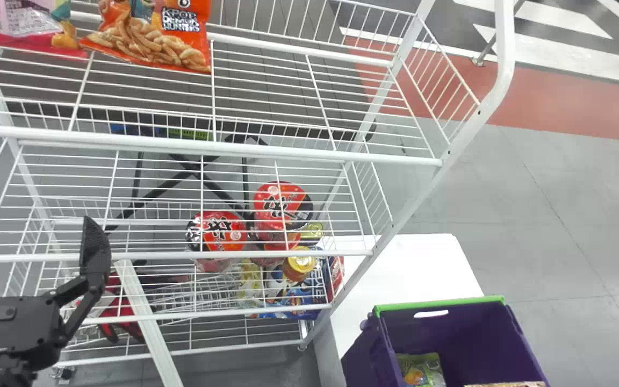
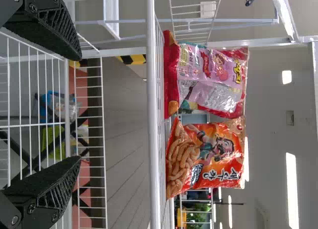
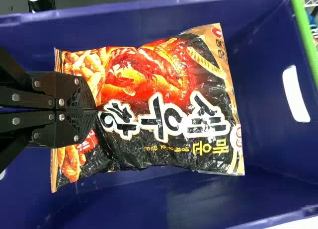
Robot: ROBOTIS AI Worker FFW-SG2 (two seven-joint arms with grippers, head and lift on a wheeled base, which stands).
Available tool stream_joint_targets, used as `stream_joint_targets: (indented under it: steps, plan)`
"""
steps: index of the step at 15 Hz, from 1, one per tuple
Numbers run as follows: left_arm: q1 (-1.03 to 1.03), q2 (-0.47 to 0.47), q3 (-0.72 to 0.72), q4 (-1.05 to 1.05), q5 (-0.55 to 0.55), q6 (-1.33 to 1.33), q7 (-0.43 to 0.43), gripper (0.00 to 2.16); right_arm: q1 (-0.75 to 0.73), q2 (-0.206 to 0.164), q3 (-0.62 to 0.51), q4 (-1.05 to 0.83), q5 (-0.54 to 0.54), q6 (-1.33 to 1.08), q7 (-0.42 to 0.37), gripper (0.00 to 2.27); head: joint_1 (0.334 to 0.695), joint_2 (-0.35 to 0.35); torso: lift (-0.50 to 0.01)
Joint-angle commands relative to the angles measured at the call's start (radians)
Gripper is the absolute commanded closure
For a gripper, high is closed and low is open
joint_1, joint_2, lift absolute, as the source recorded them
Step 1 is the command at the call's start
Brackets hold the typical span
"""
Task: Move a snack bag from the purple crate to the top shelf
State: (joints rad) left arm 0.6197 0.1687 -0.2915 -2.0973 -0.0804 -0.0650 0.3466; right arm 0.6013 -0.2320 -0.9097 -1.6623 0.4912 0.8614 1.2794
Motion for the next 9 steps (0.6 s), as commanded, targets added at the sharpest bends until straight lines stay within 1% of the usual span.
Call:
stream_joint_targets:
  steps: [1, 9]
  plan:
    - [0.000, -0.003, -0.003, 0.000, -0.002, 0.000, 0.000, 0.11, 0.000, 0.000, 0.000, -0.004, 0.000, 0.000, 0.001, 1.66, 0.695, -0.350, -0.196]
    - [0.000, -0.006, -0.014, 0.003, -0.013, 0.003, 0.017, 0.10, -0.005, -0.001, -0.008, -0.024, -0.003, 0.000, 0.011, 1.66, 0.695, -0.350, -0.165]
